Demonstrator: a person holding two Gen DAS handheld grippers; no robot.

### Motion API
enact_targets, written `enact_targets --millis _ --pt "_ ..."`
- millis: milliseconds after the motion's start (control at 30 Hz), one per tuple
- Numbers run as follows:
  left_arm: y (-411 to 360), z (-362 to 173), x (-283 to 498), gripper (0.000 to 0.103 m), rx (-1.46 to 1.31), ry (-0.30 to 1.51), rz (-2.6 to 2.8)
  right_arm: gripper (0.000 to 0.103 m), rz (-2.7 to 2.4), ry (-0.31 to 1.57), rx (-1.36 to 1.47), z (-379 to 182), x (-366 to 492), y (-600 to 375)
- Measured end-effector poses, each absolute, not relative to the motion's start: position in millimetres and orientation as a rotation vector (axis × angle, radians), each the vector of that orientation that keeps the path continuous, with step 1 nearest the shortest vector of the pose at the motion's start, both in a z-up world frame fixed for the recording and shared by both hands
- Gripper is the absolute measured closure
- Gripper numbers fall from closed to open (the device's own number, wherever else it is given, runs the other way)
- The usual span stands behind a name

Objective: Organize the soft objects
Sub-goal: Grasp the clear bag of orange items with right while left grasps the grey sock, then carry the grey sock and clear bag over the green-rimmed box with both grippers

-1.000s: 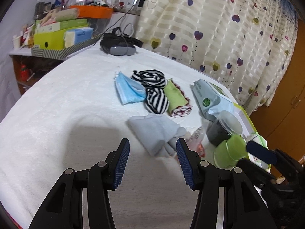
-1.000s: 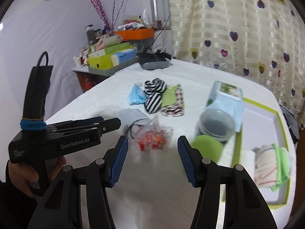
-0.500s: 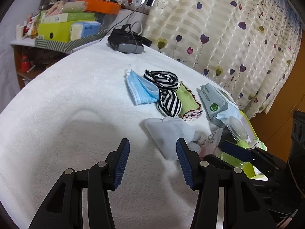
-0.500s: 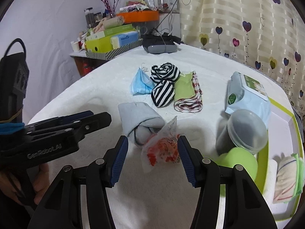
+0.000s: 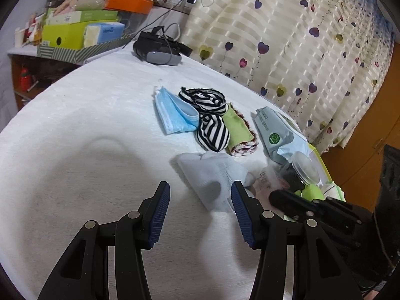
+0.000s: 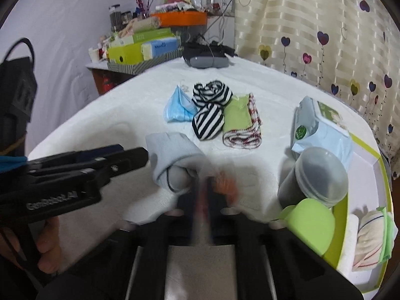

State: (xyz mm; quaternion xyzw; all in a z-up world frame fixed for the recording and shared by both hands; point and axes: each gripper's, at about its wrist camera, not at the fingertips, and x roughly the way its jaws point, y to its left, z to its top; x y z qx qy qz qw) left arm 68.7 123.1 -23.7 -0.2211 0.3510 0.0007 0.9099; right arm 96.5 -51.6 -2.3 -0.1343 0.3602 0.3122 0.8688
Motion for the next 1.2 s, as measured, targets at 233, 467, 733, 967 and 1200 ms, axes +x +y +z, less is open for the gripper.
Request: enact_targets --millis 233,467,733,967,1200 --pt "114.4 -25.5 77.6 0.052 -0.471 0.743 -0.012 0.103 0.661 0.696 -0.249 12.2 91.4 -64.1" --pt "104.7 -31.0 94.3 0.047 -0.482 0.774 -0.018 0.103 0.686 0.638 -0.217 27.0 84.3 -73.9" --pt "98.9 -39.6 109.8 0.045 -0.504 0.809 0.003 0.103 0.686 0.619 -0.195 31.9 85.5 -83.6" --pt "92.5 -37.4 112.0 0.056 -0.466 0.798 0.012 0.103 0.69 0.61 -0.177 32.5 85.5 -89.8" --pt "88.8 -20.7 96.6 0.073 -0.417 0.737 0.011 0.103 0.693 0.589 -0.157 37.4 80.3 -98.4"
